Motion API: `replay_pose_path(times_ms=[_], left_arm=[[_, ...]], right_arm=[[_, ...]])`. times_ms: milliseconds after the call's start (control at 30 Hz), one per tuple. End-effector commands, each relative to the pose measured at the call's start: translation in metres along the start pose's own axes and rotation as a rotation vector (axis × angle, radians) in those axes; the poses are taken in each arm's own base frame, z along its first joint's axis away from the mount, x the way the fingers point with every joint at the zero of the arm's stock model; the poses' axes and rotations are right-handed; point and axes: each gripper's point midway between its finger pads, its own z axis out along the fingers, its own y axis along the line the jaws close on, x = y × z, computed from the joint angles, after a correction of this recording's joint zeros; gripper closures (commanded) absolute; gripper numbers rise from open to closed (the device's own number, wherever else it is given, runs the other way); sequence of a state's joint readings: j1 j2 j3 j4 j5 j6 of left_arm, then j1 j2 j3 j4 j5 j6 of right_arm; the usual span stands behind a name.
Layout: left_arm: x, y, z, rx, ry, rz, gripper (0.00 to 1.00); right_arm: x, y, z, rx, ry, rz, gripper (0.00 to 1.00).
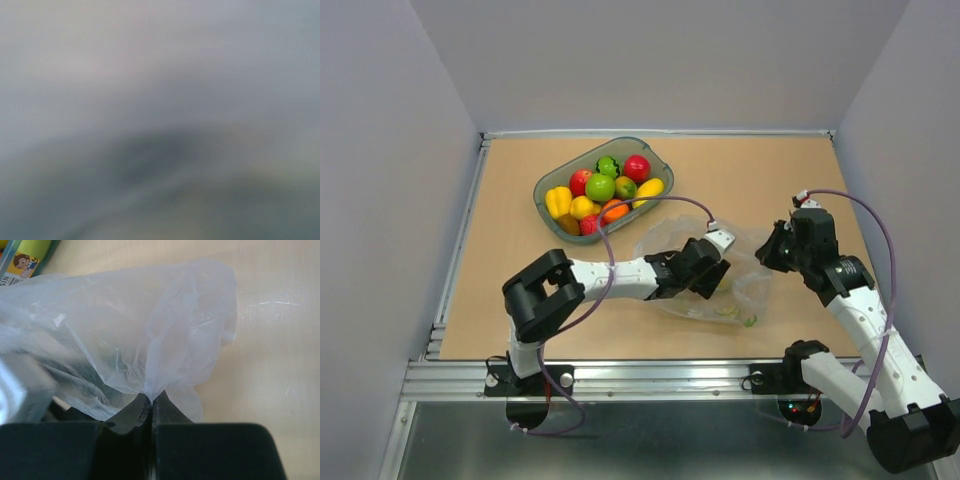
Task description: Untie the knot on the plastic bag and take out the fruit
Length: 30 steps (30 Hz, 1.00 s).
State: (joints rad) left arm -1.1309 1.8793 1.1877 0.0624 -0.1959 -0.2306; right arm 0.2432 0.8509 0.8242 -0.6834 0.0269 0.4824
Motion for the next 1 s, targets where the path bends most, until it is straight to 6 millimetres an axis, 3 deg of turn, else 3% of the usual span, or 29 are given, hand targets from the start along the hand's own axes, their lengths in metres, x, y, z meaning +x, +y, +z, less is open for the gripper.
replay_pose_path(times_ms=[0, 167, 333, 367, 433, 500, 533, 567, 633, 667, 767, 800, 900, 967], left_arm=[[-0.040, -0.010, -0.044, 0.070, -0.120, -0.061, 0.63], [-0.054, -0.014, -0.080, 0.133, -0.169, -0.076, 0.63], [-0.082, -0.036, -0.147, 0.345, -0.280, -0.032, 0.63], [-0.097, -0.034, -0.171, 0.363, -0.344, -0.043, 0.63], [-0.114, -0.025, -0.194, 0.362, -0.414, -0.078, 0.63], [-0.137, 0.003, -0.219, 0.306, -0.501, -0.133, 0.61], [-0.145, 0.019, -0.224, 0.255, -0.536, -0.157, 0.60], [-0.154, 0.047, -0.229, 0.180, -0.557, -0.200, 0.60], [-0.156, 0.087, -0.230, 0.048, -0.567, -0.256, 0.60], [-0.153, 0.118, -0.227, -0.036, -0.558, -0.311, 0.60], [-0.138, 0.172, -0.219, -0.207, -0.512, -0.385, 0.59], [-0.130, 0.200, -0.213, -0.285, -0.491, -0.412, 0.57], [-0.107, 0.247, -0.196, -0.403, -0.433, -0.450, 0.51], [-0.094, 0.268, -0.186, -0.453, -0.399, -0.479, 0.48]], right_arm=[[0.001, -0.007, 0.000, 0.025, -0.014, -0.015, 0.99], [-0.006, -0.017, -0.003, 0.088, -0.047, -0.003, 1.00], [-0.011, -0.025, -0.003, 0.143, -0.065, 0.015, 0.99], [-0.014, -0.025, -0.003, 0.148, -0.071, 0.018, 0.99], [-0.016, -0.026, -0.003, 0.157, -0.077, 0.018, 0.99], [-0.020, -0.025, -0.003, 0.161, -0.080, 0.018, 1.00], [-0.021, -0.024, -0.003, 0.160, -0.081, 0.017, 0.99], [-0.023, -0.023, -0.003, 0.158, -0.085, 0.019, 1.00], [-0.024, -0.020, -0.004, 0.149, -0.085, 0.024, 0.99], [-0.025, -0.019, -0.004, 0.147, -0.086, 0.027, 0.99], [-0.028, -0.016, -0.007, 0.132, -0.094, 0.032, 0.99], [-0.028, -0.015, -0.007, 0.129, -0.096, 0.032, 0.99], [-0.030, -0.015, -0.010, 0.123, -0.105, 0.035, 0.99], [-0.030, -0.015, -0.012, 0.123, -0.110, 0.038, 0.99]])
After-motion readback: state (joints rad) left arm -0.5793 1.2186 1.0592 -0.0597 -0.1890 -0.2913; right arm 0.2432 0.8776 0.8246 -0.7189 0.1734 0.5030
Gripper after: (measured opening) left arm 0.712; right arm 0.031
